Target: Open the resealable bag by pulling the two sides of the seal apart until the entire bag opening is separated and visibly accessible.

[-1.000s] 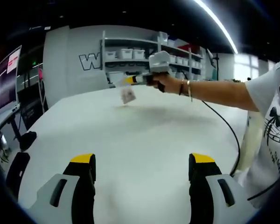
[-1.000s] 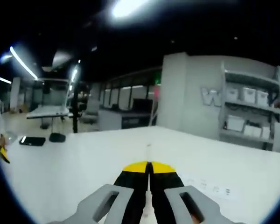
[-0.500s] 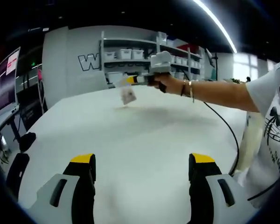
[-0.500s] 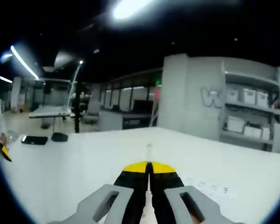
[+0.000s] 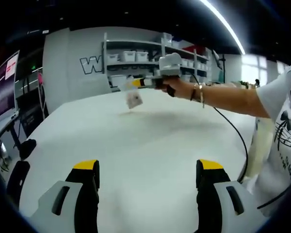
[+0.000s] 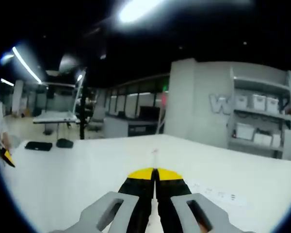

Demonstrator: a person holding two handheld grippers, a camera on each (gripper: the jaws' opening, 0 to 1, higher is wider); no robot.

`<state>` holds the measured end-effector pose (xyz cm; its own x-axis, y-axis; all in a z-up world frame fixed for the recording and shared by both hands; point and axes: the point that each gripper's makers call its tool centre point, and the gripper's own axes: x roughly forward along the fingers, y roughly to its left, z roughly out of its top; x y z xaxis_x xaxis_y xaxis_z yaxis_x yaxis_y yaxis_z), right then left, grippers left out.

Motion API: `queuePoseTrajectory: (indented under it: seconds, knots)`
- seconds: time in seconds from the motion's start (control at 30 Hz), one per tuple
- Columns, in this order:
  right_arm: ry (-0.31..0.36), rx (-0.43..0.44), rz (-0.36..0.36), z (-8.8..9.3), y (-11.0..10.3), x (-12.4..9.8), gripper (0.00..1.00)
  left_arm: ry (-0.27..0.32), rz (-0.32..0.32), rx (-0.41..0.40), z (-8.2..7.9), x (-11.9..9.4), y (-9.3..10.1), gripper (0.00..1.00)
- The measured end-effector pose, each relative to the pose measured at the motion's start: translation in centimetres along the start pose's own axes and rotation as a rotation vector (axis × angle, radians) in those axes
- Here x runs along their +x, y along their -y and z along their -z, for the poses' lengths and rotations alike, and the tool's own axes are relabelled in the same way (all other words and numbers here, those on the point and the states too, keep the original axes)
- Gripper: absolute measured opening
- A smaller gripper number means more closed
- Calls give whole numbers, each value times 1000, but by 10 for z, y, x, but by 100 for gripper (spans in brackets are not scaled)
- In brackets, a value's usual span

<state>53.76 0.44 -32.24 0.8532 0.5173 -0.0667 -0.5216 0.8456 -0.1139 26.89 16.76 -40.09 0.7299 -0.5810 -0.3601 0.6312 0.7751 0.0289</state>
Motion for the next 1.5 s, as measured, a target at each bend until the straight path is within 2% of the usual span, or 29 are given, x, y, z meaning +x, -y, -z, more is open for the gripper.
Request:
queuePoseTrajectory:
  seconds: [0.97, 1.5]
  knots:
    - [36, 32, -7, -1, 4, -19, 0, 2, 2, 6, 0, -4, 4, 81]
    - [60, 41, -20, -6, -1, -33, 0, -1, 7, 15, -2, -4, 8, 81]
